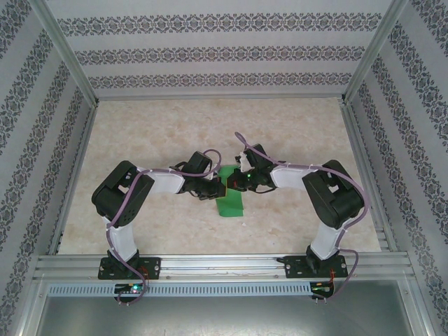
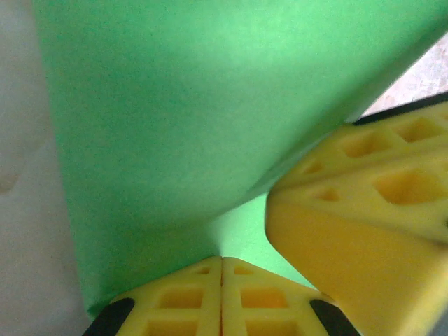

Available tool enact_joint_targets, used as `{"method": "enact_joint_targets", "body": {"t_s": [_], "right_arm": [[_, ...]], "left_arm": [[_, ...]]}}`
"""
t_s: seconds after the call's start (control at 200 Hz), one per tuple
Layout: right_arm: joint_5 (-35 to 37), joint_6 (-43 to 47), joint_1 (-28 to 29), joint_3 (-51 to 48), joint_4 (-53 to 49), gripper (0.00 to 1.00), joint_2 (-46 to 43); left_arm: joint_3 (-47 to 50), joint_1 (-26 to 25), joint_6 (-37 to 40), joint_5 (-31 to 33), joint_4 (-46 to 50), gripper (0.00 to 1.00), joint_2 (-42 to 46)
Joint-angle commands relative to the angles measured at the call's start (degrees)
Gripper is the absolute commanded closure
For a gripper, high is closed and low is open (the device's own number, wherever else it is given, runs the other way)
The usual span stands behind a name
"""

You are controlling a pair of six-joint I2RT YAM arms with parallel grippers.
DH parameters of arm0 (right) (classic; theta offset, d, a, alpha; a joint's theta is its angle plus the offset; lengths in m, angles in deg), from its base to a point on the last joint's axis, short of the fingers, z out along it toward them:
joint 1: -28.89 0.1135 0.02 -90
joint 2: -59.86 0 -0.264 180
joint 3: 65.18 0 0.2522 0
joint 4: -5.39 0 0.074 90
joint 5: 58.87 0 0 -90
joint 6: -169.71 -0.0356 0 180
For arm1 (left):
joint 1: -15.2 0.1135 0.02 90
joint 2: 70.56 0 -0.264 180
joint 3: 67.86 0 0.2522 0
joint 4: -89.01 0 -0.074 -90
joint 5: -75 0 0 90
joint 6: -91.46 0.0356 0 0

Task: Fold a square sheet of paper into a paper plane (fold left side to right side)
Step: Hold the square sheet of paper at the center of the table, then first fold the square sheet of paper in half at the center of the table.

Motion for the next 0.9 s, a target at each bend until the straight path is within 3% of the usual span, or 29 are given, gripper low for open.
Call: {"method": "enact_joint_targets", "body": {"t_s": [0.0, 0.455, 0.899], "right_arm": [[2.3, -0.4, 1.0, 0.9, 0.7, 1.0, 2.7], [9.1, -0.9, 0.4, -1.7, -2.9, 1.0, 5.8], [9.1, -0.2, -0.5, -2.3, -3.6, 1.0, 5.9]], "left_arm": [[0.5, -1.0, 1.3, 2.5, 3.2, 0.93, -2.7], [4.3, -1.4, 0.5, 2.4, 2.8, 0.93, 0.5], [15.0, -2.9, -3.0, 2.5, -0.7, 0.93, 8.2]]}}
